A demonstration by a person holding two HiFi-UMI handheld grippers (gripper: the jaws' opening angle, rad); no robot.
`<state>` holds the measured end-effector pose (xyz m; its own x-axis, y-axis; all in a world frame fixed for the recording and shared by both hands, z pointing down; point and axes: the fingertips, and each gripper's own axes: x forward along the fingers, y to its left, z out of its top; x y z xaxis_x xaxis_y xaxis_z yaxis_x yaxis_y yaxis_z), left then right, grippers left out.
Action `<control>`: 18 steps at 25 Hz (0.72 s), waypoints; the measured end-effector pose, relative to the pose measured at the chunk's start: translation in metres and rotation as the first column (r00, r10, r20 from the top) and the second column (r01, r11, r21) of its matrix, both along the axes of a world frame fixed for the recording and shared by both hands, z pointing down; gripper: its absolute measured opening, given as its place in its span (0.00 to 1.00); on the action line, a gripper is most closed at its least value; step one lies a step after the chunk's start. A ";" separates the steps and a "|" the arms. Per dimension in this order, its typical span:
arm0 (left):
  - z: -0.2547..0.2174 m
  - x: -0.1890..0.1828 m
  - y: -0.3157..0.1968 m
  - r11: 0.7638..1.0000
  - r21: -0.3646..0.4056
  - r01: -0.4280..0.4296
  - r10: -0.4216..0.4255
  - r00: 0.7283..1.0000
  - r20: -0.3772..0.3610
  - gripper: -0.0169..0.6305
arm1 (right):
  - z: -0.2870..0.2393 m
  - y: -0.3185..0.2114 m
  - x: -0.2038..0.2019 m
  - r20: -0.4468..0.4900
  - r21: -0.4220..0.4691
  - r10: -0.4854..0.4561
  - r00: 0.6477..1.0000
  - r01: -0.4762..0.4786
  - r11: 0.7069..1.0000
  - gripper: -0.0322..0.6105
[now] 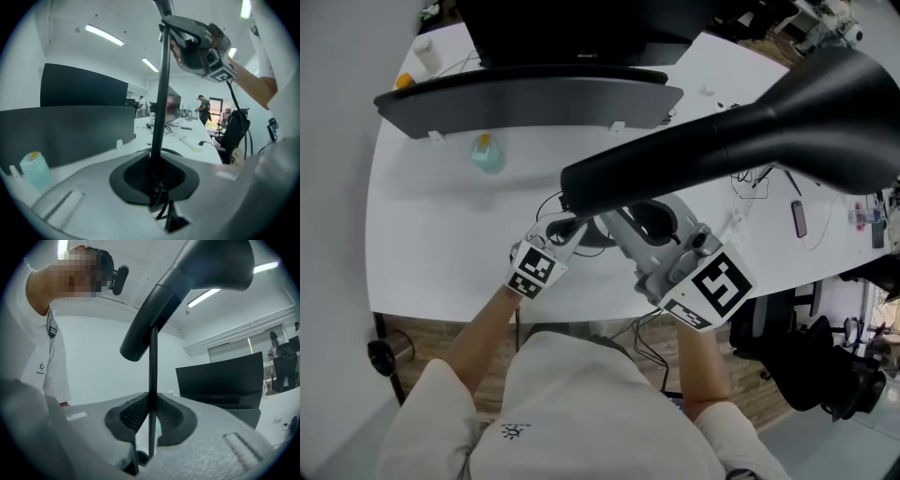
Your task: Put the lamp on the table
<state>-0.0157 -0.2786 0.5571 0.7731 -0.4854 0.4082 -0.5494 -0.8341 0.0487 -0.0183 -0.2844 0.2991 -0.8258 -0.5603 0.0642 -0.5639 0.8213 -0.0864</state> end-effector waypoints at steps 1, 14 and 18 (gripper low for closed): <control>0.002 -0.001 -0.007 1.000 0.003 -0.003 0.003 1.000 0.000 0.08 | 0.002 -0.006 0.000 -0.004 0.000 0.006 1.000 -0.006 1.000 0.12; 0.030 -0.013 -0.090 0.999 0.026 -0.021 0.021 1.000 0.011 0.08 | 0.032 -0.074 -0.004 -0.061 0.012 0.075 0.995 -0.075 0.997 0.12; 0.040 -0.014 -0.105 0.999 0.026 -0.030 0.030 0.999 0.016 0.08 | 0.042 -0.087 -0.004 -0.053 0.006 0.093 0.994 -0.093 0.996 0.11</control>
